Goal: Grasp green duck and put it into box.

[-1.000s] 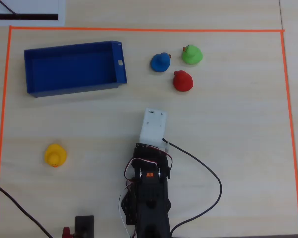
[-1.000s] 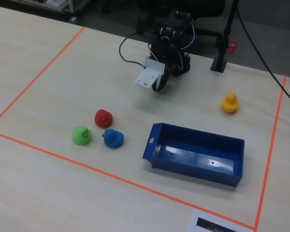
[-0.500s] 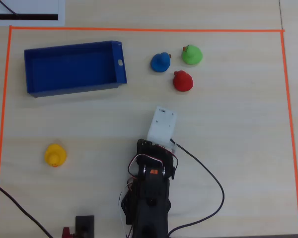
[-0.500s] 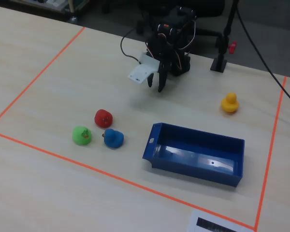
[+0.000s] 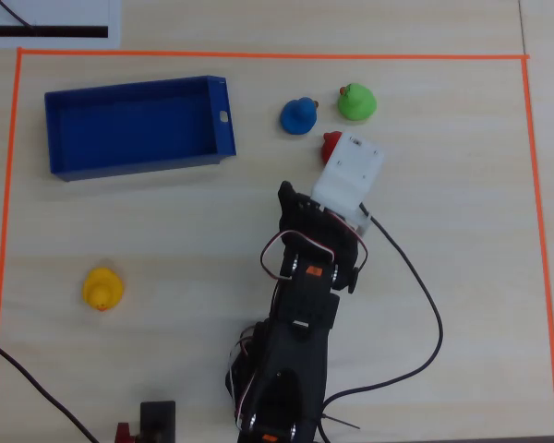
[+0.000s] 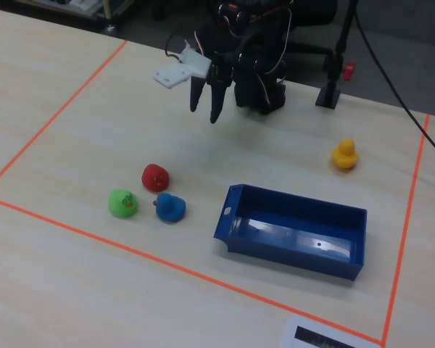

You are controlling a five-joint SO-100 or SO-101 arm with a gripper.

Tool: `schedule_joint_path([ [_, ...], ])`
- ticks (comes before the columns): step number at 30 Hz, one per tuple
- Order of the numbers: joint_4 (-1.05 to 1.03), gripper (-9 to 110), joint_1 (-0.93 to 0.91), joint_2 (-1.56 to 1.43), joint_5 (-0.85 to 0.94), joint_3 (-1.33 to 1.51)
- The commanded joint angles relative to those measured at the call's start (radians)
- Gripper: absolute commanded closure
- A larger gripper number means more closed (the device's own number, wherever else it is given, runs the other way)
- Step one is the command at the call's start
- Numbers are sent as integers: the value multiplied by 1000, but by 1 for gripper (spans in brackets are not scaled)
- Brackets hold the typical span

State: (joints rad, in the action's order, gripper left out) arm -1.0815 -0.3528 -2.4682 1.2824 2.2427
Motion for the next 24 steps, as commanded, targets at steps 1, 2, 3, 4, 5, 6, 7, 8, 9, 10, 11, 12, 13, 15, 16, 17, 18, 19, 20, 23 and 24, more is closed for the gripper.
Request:
schedule_joint_path([
  [1, 118, 68, -40, 192, 15, -202],
  [2, 137, 68, -46, 245, 20, -249],
  [3, 150, 68, -49, 299, 23, -299],
  [4, 161, 68, -52, 353, 26, -351],
  [5, 169, 68, -52, 403, 29, -403],
  [6, 183, 68, -52, 451, 34, -453],
  [7, 193, 68, -51, 499, 37, -502],
  [8, 199, 68, -46, 546, 41, -552],
  [9, 201, 68, -43, 595, 44, -604],
  [10, 202, 68, -40, 643, 46, -660],
  [11, 201, 68, -37, 696, 46, -718],
  [12, 198, 68, -37, 755, 44, -779],
  [13, 206, 68, -37, 805, 43, -827],
  [15, 238, 68, -37, 890, 49, -891],
  [16, 244, 68, -35, 930, 49, -920],
  [17, 253, 68, -35, 966, 52, -946],
  [18, 265, 68, -35, 1003, 55, -969],
  [19, 282, 68, -38, 1037, 60, -985],
  [20, 298, 68, -41, 1071, 64, -1002],
  [23, 319, 68, -52, 1172, 71, -1054],
  [24, 331, 68, -55, 1201, 71, -1068],
])
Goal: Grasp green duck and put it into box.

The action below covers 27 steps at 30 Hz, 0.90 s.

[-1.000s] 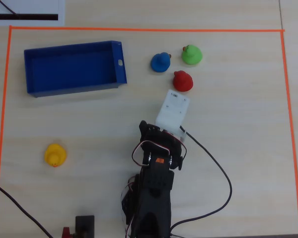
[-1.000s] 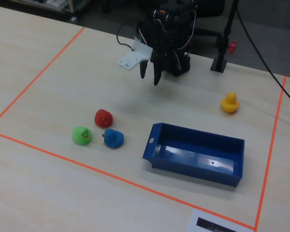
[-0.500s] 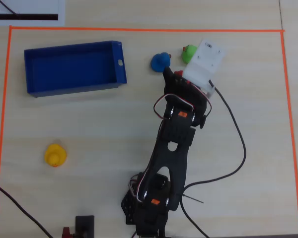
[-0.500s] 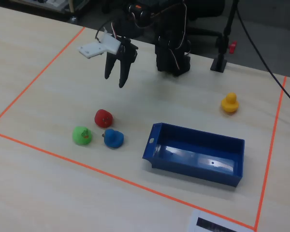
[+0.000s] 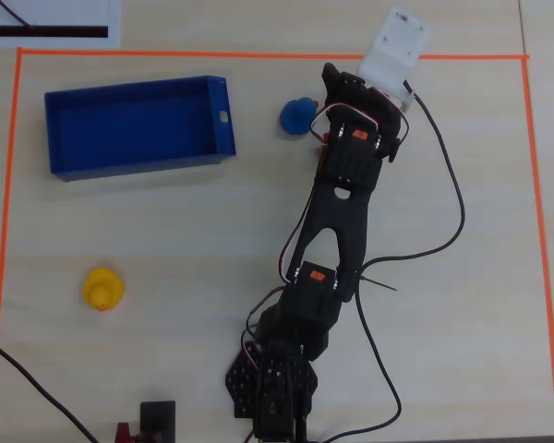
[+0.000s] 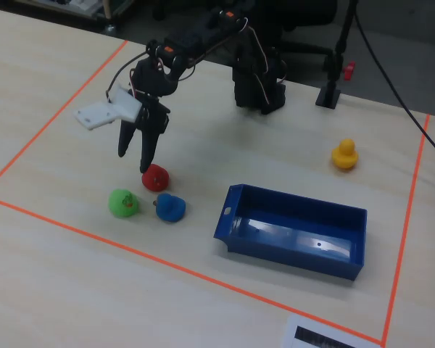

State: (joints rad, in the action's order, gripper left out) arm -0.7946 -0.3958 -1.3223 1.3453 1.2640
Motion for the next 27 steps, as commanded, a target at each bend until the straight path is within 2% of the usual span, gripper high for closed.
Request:
schedule_joint_path([
  [1, 54, 68, -18, 87, 11, -106],
  [17, 158, 68, -52, 291, 44, -178],
  [27, 262, 68, -48, 291, 38, -64],
])
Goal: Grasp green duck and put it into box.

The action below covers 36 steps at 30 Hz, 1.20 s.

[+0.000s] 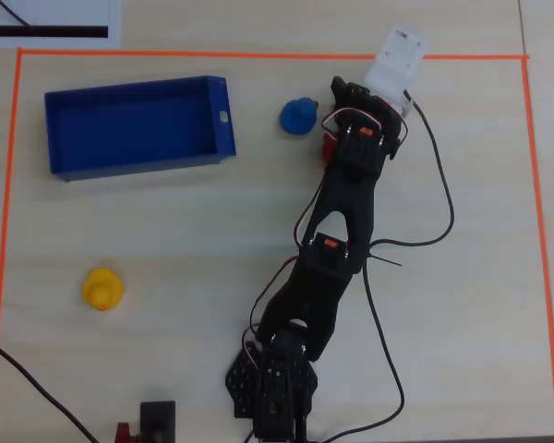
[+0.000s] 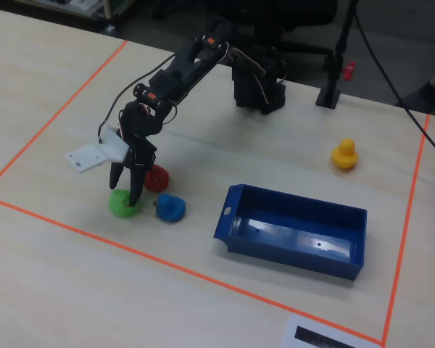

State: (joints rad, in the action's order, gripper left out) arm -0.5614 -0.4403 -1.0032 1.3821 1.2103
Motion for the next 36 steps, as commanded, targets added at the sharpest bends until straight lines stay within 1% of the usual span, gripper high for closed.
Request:
schedule_joint_path([
  [1, 29, 68, -3, -28, 0, -11],
  [19, 64, 71, 15, -3, -18, 29],
  [21, 67, 77, 17, 0, -18, 31],
  [23, 71, 87, 18, 2, -18, 37],
  [25, 91, 101, 20, 3, -18, 55],
  [33, 106, 101, 17, 14, -12, 83],
  [36, 78, 101, 12, -6, -64, 55],
])
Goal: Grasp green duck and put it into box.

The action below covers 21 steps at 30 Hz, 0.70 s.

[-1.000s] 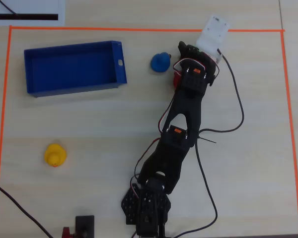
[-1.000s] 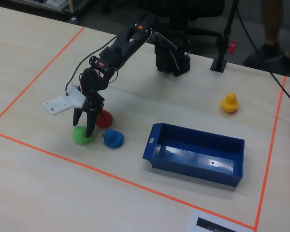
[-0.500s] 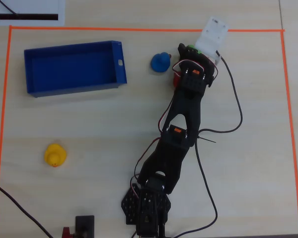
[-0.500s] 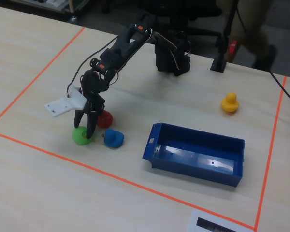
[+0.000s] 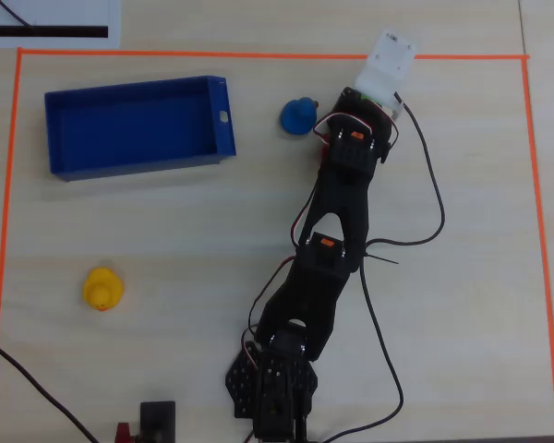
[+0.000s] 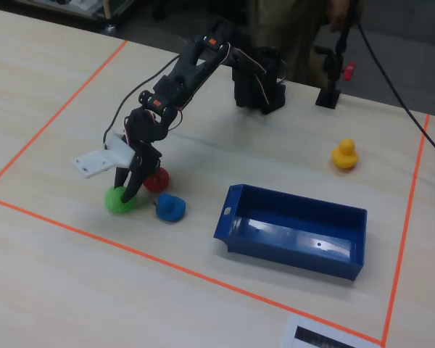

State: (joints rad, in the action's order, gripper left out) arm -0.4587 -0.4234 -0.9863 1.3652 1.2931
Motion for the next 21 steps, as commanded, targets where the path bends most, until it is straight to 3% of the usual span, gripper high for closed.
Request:
schedule_joint_path([
  [1, -54, 101, -5, -41, -83, -54],
  [9, -477, 101, 112, -379, -356, -221],
  [15, -736, 101, 382, -566, -491, -227],
  [21, -833, 101, 669, -577, -566, -238],
])
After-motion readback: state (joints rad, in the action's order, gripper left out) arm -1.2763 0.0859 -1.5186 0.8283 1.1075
